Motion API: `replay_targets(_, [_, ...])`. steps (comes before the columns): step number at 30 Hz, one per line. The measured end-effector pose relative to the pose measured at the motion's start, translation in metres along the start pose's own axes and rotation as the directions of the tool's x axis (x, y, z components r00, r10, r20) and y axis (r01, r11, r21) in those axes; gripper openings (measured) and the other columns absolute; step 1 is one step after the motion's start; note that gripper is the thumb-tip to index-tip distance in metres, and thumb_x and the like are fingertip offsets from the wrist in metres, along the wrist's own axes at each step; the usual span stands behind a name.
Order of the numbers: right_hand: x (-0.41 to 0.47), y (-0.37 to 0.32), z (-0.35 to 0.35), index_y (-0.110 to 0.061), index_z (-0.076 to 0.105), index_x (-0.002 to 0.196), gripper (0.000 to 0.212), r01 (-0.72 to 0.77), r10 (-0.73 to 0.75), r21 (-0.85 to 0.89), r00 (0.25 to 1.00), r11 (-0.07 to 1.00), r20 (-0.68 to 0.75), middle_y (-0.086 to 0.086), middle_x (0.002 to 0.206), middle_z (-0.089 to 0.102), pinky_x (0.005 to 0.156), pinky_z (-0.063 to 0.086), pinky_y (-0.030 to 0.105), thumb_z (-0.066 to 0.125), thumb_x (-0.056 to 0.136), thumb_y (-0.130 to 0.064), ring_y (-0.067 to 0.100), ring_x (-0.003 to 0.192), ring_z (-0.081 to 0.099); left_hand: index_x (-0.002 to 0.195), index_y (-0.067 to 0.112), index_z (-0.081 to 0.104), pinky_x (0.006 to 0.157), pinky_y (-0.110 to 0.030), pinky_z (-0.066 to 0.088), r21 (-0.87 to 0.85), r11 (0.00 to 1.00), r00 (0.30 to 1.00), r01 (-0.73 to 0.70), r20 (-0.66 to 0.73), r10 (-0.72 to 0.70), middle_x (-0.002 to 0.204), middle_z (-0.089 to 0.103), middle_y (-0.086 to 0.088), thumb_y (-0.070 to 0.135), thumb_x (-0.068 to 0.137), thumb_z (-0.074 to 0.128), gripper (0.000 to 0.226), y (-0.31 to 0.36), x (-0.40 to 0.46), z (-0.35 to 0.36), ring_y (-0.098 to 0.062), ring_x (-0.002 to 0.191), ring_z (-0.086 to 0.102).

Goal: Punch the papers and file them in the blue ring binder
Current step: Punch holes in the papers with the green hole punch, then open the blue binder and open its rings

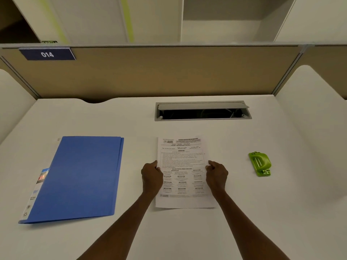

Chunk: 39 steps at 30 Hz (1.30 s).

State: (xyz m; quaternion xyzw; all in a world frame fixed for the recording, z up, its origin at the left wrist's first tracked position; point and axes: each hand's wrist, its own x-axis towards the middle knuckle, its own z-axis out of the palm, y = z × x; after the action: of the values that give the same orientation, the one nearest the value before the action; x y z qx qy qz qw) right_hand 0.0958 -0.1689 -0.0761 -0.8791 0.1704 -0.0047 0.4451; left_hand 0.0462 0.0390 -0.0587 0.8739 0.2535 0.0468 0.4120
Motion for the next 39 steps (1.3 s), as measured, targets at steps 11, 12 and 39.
replay_targets(11, [0.007, 0.001, -0.007, -0.002, 0.064, 0.106, 0.019, -0.032, 0.034, -0.052, 0.999, 0.998, 0.039, 0.015, 0.106, 0.062, 0.091, 0.042, 0.030, 0.057, 0.092, -0.013, 0.029, 0.104, 0.058, 0.128, -0.001, 0.053, 0.093, -0.031, 0.048, 0.126, 0.989, 0.997, 0.073, 0.025, -0.077, 0.121, 0.060, -0.017, 0.018, 0.092, 0.057, 0.041, 0.001, -0.004, -0.009, -0.029, 0.114, 0.057])
replay_targets(12, [0.006, 0.000, -0.009, -0.001, 0.063, 0.112, 0.024, -0.033, 0.034, -0.038, 0.999, 0.999, 0.022, 0.016, 0.108, 0.062, 0.092, 0.041, 0.030, 0.057, 0.092, -0.013, 0.029, 0.105, 0.057, 0.131, -0.001, 0.051, 0.095, -0.032, 0.046, 0.116, 0.989, 0.996, 0.086, 0.015, -0.089, 0.125, 0.059, -0.017, 0.019, 0.092, 0.058, 0.045, 0.000, -0.006, -0.011, -0.029, 0.117, 0.056])
replay_targets(39, [-0.173, -0.098, 0.123, -0.010, 0.065, 0.117, 0.027, 0.248, -0.252, 0.075, 0.830, 0.966, 0.497, 0.003, 0.113, 0.068, 0.073, 0.041, 0.003, 0.055, 0.092, -0.013, 0.010, 0.093, 0.062, 0.136, 0.000, 0.043, 0.111, -0.047, 0.033, 0.077, 0.980, 0.900, 0.184, -0.415, -0.136, 0.141, 0.043, -0.022, 0.013, 0.087, 0.061, 0.054, -0.132, -0.006, -0.218, -0.036, 0.133, 0.038])
